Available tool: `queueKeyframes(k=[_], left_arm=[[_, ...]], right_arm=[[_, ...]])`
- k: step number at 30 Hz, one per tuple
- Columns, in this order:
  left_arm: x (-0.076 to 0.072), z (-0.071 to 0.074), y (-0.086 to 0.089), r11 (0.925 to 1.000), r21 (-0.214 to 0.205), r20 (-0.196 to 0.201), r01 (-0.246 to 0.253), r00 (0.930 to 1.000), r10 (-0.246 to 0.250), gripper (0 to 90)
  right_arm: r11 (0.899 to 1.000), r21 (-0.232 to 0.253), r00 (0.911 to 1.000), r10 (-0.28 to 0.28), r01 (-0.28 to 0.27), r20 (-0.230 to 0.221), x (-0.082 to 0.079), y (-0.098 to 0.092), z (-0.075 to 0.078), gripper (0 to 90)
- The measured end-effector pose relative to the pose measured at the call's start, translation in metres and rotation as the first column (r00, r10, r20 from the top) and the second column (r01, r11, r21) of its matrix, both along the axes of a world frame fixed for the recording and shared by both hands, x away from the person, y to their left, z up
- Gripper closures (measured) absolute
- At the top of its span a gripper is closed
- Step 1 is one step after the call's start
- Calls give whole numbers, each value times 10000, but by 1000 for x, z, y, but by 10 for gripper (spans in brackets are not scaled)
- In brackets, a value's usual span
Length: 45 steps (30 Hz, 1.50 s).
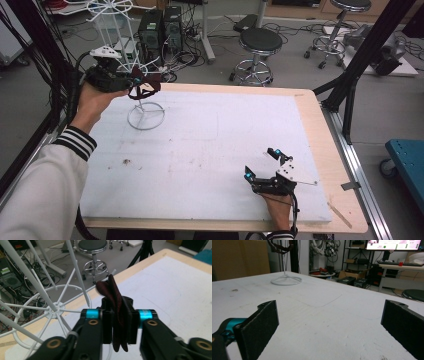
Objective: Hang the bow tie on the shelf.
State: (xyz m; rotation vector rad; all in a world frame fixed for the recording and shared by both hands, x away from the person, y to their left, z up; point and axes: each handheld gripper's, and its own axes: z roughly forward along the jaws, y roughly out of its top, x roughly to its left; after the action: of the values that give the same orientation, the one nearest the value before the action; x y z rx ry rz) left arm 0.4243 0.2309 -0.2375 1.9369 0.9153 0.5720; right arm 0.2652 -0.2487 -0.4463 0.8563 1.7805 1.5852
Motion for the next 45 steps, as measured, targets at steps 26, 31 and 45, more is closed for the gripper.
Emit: queueKeyframes(k=[26,31,45], left_arm=[[-29,-9,22,9913,-1102,1101,719,9921,-597,17],[-54,-13,27,9813,-1413,1935,1307,9758,-1021,17],[-132,-86,50,9464,-2102,3892,2451,9090,-1490,17]], right_arm=[[10000,-44,10000,-45,45,-74,1,0,-1,6],[10000,33,9999,-55,55,-93,1,-1,-1,6],[9989,421,9998,-209,209,-6,0,-4,-2,6]])
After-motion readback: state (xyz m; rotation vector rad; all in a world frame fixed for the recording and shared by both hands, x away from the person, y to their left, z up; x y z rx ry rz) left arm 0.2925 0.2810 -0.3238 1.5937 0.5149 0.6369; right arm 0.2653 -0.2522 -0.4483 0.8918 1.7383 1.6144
